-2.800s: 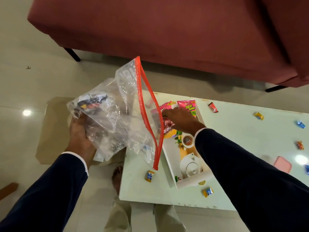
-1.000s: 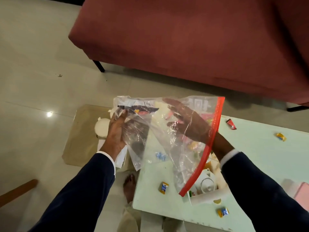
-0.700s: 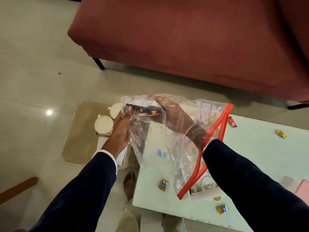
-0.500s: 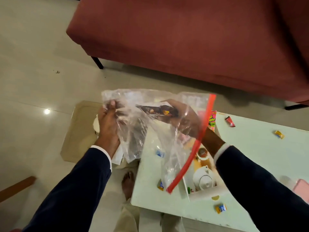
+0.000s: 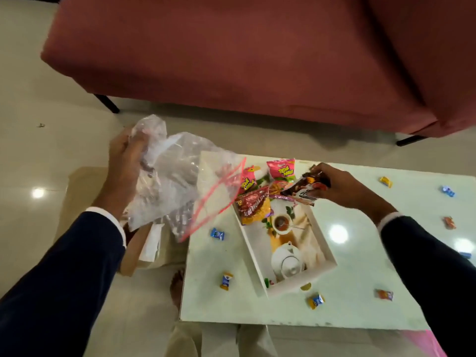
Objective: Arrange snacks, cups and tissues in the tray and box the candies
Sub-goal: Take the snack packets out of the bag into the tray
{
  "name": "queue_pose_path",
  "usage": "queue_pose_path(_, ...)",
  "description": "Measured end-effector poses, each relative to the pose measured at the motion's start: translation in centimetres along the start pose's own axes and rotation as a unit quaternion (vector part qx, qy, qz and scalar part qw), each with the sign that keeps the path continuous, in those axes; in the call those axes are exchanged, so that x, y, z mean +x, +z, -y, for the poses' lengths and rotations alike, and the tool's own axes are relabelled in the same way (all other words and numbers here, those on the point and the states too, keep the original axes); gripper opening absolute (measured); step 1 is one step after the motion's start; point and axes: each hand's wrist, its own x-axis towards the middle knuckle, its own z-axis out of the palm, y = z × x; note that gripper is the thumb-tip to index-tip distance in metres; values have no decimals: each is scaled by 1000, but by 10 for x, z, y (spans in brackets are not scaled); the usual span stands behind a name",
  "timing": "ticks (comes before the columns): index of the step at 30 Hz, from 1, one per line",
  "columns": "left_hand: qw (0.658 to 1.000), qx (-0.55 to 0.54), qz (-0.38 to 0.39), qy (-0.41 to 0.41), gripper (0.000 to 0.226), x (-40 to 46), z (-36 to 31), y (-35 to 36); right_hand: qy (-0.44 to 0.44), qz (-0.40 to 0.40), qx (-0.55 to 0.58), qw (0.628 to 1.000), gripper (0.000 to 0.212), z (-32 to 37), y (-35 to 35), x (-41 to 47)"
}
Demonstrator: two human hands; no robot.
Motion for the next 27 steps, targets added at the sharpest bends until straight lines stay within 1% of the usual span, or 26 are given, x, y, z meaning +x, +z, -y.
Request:
queue_pose_path(2,999,37,35,6,18,3,-6,10,-19,33,-56,998,46,-7,10,21)
queue_pose_path(4,998,46,48,3,17,4,-9,19,-44,58,-96,993,45,-12,24,40)
queue_pose_path(7,998,52,43,1,18,2,-9,26,-56,74,-128,987,59,-17,49,60)
queue_pose_path(9,998,52,45,6,20,0,-6,28,-63,54,-134,988,60,-23,63,69)
queue_pose_path(12,996,55,64,2,43,-2,0,27,-76,7,-108,991,51,-29,77,79)
queue_pose_path(14,996,51,68,-3,49,-3,3,27,-88,-15,-77,993,47,-31,82,83)
queue_pose_path(17,997,39,60,-12,41,-6,5,30,-85,-39,-47,994,48,-33,84,83)
queue_pose_path(19,997,31,60,-22,33,-8,5,33,-84,-45,-37,995,54,-34,84,82)
queue_pose_path(21,997,27,61,-34,32,-9,5,35,-83,-46,-35,995,64,-34,83,80)
queue_pose_path(24,997,29,59,-35,37,-10,3,36,-78,-47,-35,995,73,-35,82,77)
queue_pose_path(27,998,8,49,-43,28,-12,-5,38,-64,-70,-46,994,75,-37,81,70)
